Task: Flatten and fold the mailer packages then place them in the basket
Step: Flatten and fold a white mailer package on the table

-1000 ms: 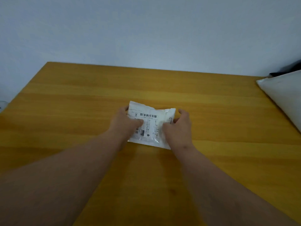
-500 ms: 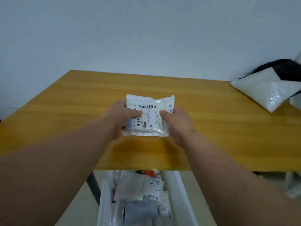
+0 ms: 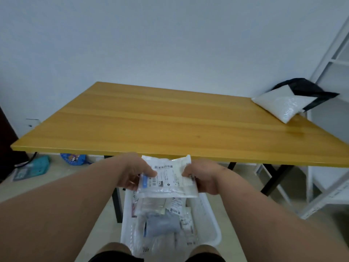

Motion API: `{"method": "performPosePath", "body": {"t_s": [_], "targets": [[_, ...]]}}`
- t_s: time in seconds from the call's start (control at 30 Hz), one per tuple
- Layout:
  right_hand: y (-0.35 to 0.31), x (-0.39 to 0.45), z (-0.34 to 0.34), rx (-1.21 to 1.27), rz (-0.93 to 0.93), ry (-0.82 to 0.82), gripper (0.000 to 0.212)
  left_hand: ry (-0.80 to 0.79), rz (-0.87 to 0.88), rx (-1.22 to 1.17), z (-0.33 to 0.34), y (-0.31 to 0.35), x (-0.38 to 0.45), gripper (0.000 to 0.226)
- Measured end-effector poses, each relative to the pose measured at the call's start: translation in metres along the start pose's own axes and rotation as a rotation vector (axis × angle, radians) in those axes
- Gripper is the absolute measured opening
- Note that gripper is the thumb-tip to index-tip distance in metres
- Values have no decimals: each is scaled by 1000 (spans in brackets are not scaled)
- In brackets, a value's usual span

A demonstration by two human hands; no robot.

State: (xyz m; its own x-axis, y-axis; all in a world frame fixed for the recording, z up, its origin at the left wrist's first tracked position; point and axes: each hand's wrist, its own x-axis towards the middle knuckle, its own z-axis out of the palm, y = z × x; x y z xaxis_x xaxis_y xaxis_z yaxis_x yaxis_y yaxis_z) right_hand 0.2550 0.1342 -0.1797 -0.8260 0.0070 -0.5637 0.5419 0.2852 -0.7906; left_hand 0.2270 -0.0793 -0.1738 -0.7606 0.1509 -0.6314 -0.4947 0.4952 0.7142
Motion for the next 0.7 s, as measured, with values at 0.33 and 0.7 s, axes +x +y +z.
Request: {"method": "performPosePath", "body": {"t_s": [0.33,0.7], "targets": [[43,66,26,-168,58,117,54,107,-78,-16,24,-33,52,54],[15,60,3,-480,208,-172,38,-235,-191,373,21,7,47,55]]}}
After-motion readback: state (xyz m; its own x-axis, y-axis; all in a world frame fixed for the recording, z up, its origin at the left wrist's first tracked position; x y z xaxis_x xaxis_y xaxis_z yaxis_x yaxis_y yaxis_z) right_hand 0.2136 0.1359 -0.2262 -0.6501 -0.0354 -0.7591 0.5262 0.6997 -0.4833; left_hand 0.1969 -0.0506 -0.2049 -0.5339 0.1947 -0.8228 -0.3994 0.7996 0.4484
